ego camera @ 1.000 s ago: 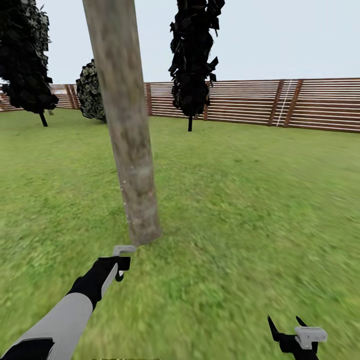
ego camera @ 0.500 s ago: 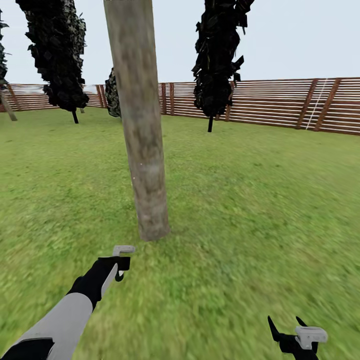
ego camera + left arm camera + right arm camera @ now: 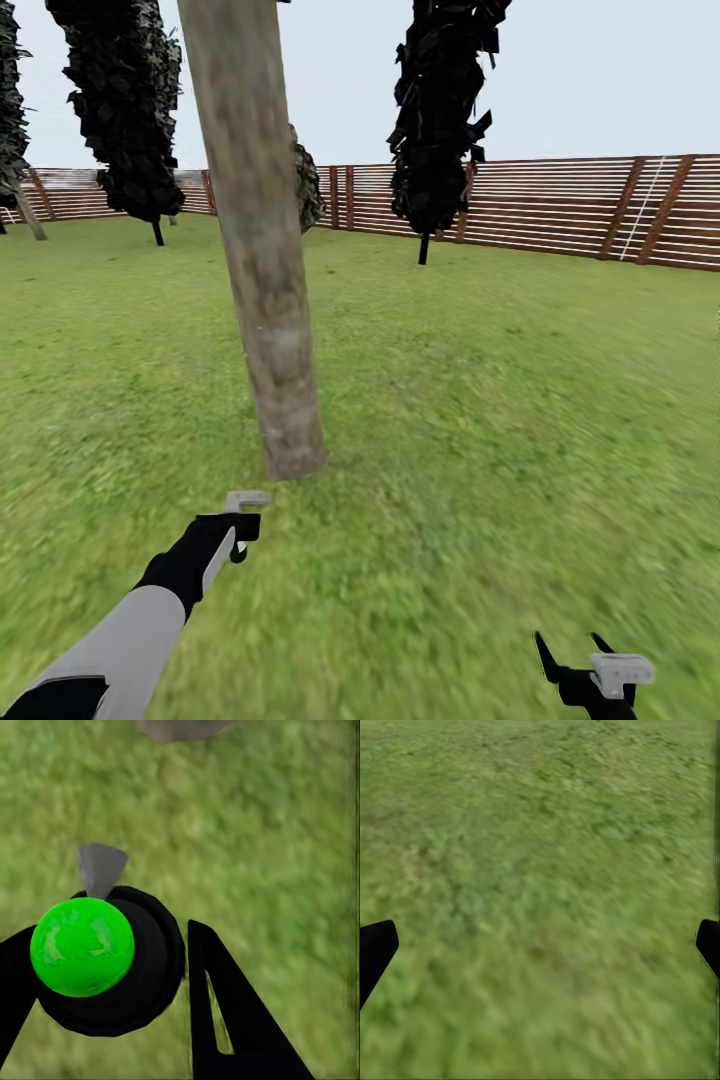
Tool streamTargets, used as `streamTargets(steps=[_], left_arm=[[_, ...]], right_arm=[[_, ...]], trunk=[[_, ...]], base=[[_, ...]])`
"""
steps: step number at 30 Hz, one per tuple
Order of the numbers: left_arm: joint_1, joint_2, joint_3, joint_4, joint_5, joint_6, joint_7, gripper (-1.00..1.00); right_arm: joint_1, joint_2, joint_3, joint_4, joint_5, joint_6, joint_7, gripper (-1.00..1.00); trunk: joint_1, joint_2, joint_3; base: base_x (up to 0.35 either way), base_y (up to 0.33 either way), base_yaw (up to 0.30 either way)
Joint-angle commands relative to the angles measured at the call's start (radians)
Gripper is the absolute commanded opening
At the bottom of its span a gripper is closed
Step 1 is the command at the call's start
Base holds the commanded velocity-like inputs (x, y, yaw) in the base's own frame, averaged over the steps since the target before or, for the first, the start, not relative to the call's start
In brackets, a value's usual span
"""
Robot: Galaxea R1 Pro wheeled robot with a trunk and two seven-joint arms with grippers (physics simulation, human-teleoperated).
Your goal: In the garden, pick up the pesticide atomizer on the floor and spray pesticide onto both trees until each tree trunk is fully covered.
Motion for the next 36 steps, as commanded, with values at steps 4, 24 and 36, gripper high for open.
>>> streamTargets(steps=[4, 24, 36], left_arm=[[0.0, 0.0, 0.003, -0.002, -0.006, 0.006, -0.001, -1.0], [0.0, -0.002, 0.003, -0.002, -0.003, 0.006, -0.001, -1.0], [0.0, -0.002, 0.003, -0.002, -0.002, 0.006, -0.001, -1.0]], right_arm=[[-0.002, 0.001, -0.008, -0.001, 0.006, -0.005, 0.007, 1.0], [-0.002, 0.002, -0.008, -0.002, 0.006, -0.004, 0.007, 1.0], [-0.002, 0.002, -0.008, -0.002, 0.006, -0.004, 0.007, 1.0]], trunk=[[0.0, 0.0, -0.001], [0.0, 0.0, -0.001], [0.0, 0.0, -0.001]], base=[[0.0, -0.277, 0.0], [0.064, -0.276, 0.243], [0.164, -0.265, 0.277]])
